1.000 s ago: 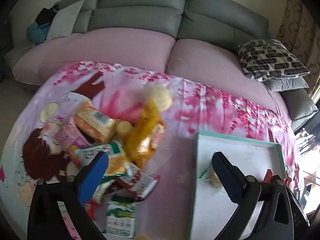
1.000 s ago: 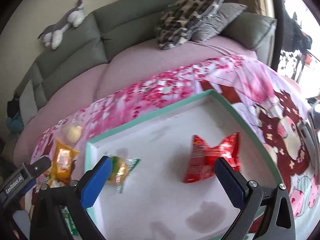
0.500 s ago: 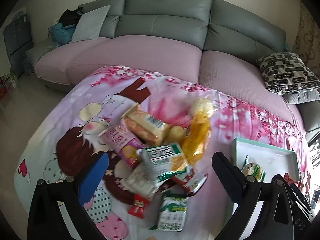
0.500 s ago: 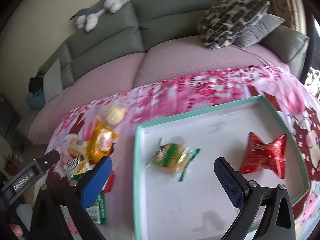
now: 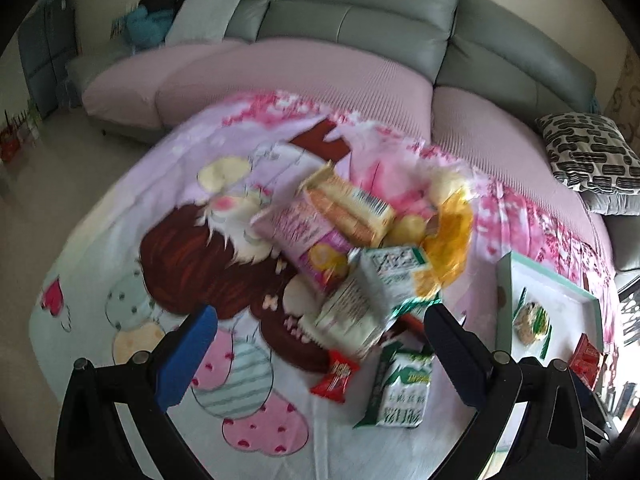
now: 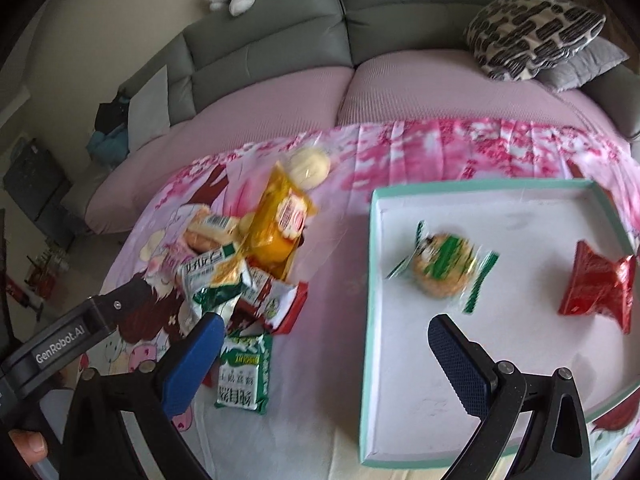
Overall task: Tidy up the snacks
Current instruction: 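Withdraw both tools from the tray back toward the snack pile, then grasp the small red candy with the left tool while the right tool grasps the green biscuit pack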
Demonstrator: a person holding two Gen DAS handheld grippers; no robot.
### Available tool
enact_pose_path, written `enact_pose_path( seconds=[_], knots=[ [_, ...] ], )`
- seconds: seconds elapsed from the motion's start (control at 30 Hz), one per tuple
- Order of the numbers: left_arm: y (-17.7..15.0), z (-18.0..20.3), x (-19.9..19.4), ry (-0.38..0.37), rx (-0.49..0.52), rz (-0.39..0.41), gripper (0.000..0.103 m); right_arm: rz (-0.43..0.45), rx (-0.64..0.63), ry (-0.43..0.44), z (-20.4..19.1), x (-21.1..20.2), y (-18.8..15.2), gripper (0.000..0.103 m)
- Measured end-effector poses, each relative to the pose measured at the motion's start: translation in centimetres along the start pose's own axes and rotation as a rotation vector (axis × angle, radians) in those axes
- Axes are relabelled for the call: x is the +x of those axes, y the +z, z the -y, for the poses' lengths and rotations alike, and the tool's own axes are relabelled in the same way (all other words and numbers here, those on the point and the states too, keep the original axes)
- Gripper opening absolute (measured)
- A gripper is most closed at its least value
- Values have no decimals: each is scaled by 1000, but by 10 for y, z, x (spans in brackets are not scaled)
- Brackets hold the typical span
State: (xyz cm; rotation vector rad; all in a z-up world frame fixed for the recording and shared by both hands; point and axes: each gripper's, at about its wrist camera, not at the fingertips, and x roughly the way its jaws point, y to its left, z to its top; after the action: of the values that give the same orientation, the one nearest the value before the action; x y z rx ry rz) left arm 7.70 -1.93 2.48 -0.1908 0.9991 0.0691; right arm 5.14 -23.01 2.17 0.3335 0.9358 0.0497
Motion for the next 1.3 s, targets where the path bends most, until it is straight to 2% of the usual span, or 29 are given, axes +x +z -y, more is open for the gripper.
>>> enact_pose_path(
  seconds=[0.2,0.37,0.43,0.83,1.3],
  knots=[
    [-16,-13,27,24,1,-128,103,-68,-11,33,-13,15,-15,100],
    [-26,-17,36,32,12,-169,103,-116,-51,11,-27,29,-27,99],
    [-29,-20,38,52,14,-176,102,-115,-80,-12,-34,30,-30,98],
    [-36,-36,49,77,-22,-218,102,-150,-135,-8,-51,38,-38,98],
    [-33,-35,57,64,-6,-223,102,-184,-186,-6,-66,53,-41,98]
  ],
)
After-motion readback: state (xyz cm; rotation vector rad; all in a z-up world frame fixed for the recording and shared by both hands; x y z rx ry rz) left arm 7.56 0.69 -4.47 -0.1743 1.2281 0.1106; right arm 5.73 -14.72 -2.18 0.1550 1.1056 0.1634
